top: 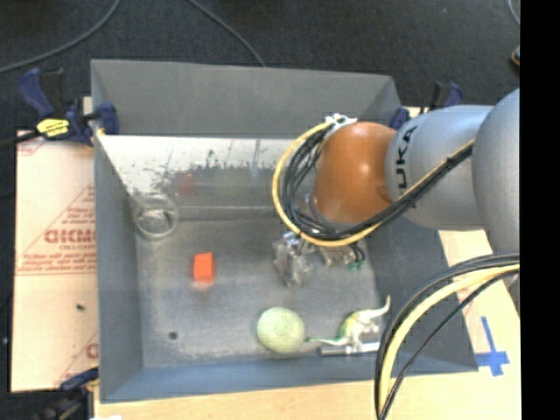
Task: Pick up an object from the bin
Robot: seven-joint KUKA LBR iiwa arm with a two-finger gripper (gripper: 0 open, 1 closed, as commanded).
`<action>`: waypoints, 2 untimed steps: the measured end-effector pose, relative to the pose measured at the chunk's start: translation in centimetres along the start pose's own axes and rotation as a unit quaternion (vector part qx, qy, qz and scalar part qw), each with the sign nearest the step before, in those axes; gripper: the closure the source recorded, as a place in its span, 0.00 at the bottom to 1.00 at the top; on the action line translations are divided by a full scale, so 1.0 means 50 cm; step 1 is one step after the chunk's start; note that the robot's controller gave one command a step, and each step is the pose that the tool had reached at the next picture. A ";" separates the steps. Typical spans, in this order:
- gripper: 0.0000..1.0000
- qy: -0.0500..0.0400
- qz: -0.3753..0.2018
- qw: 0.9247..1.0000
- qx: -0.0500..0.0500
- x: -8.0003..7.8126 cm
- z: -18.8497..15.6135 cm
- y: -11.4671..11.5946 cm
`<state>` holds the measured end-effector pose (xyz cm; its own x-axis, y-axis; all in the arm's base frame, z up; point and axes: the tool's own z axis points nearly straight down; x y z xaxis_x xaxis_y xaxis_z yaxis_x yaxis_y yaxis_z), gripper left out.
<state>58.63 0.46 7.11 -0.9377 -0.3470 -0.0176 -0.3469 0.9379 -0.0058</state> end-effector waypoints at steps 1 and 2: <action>1.00 -0.004 0.092 0.996 0.000 -0.068 -0.001 0.034; 0.00 -0.003 0.093 0.996 0.000 -0.066 0.000 0.032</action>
Offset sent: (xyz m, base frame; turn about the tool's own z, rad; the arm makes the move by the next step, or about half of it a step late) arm 0.0240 0.0268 -0.0006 0.1859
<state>61.18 3.09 7.17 -0.9855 -0.1678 -0.0243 -0.1678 0.9858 -0.0020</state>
